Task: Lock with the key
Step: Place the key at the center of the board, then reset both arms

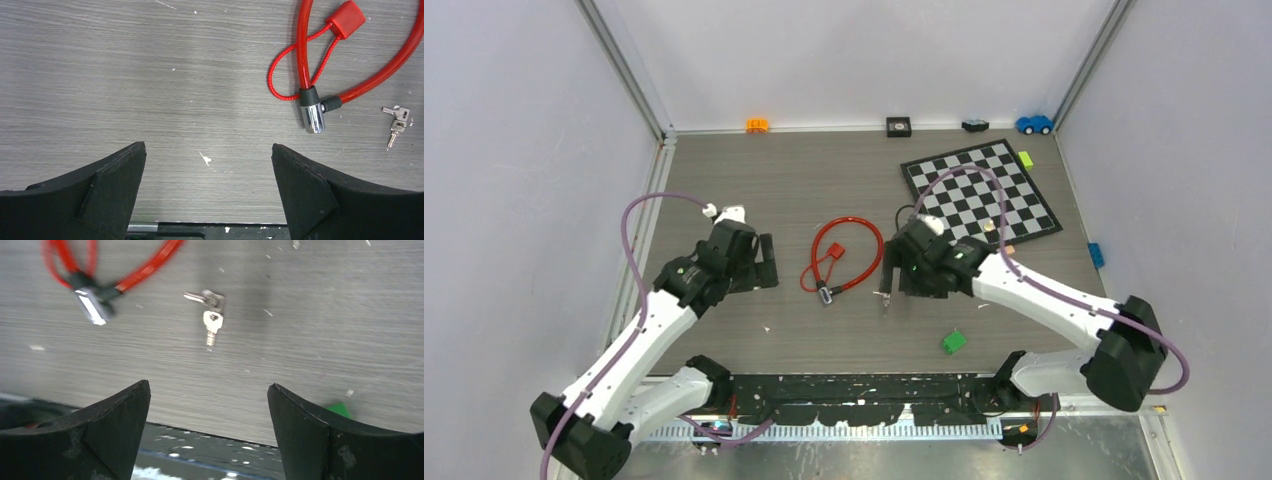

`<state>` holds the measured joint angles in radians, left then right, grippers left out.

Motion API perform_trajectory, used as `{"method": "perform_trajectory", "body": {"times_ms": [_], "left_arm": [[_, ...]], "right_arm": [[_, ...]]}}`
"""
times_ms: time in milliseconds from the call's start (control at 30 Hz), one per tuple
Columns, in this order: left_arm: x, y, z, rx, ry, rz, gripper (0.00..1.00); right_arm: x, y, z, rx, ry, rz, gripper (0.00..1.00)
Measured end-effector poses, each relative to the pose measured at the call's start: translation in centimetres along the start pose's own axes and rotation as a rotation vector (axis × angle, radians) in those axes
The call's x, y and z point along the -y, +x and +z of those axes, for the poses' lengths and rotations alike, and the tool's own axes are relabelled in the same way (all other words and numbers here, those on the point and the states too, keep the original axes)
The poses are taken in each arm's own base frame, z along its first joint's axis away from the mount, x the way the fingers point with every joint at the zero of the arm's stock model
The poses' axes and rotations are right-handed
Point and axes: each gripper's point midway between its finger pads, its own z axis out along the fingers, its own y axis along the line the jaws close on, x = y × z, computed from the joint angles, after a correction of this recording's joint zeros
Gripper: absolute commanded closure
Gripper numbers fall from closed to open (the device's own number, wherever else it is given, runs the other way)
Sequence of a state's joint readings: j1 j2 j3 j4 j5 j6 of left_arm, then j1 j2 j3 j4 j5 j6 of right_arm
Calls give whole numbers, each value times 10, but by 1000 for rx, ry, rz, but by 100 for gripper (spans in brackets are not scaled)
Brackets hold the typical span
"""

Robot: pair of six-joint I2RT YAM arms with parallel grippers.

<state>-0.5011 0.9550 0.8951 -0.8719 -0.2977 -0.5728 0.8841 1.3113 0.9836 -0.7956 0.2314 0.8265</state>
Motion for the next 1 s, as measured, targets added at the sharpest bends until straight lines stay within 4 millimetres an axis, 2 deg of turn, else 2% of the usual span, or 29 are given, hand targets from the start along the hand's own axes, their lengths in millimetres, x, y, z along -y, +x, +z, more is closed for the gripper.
{"method": "perform_trajectory", "body": {"times_ms": [67,133,233,300,500,633,733,833,1000], "left_arm": [[-5,1,-8,25,6,2,0],[-8,-2,-16,55,17,-4,0],[-11,-3,-23,80,22,-7,0],[-15,-1,-25,77,15,7,0],[-21,-1,-36,104,28,36,0],[-20,-5,-45,145,58,37,0],[-21,-5,-48,157,65,34,0],[-21,-5,-48,159,66,34,0],[-23,-4,-48,158,56,33,0]], "right_arm": [[-5,-19,-8,1,-104,91,8],[-5,-43,-24,42,-217,189,8],[9,-77,-54,158,-297,284,8],[21,-87,-68,229,-290,312,8],[77,-95,-109,472,-141,375,9],[117,-89,-145,681,-101,443,10],[138,-84,-164,794,-90,485,10],[153,-79,-169,839,-54,491,9],[171,-71,-166,838,44,477,10]]}}
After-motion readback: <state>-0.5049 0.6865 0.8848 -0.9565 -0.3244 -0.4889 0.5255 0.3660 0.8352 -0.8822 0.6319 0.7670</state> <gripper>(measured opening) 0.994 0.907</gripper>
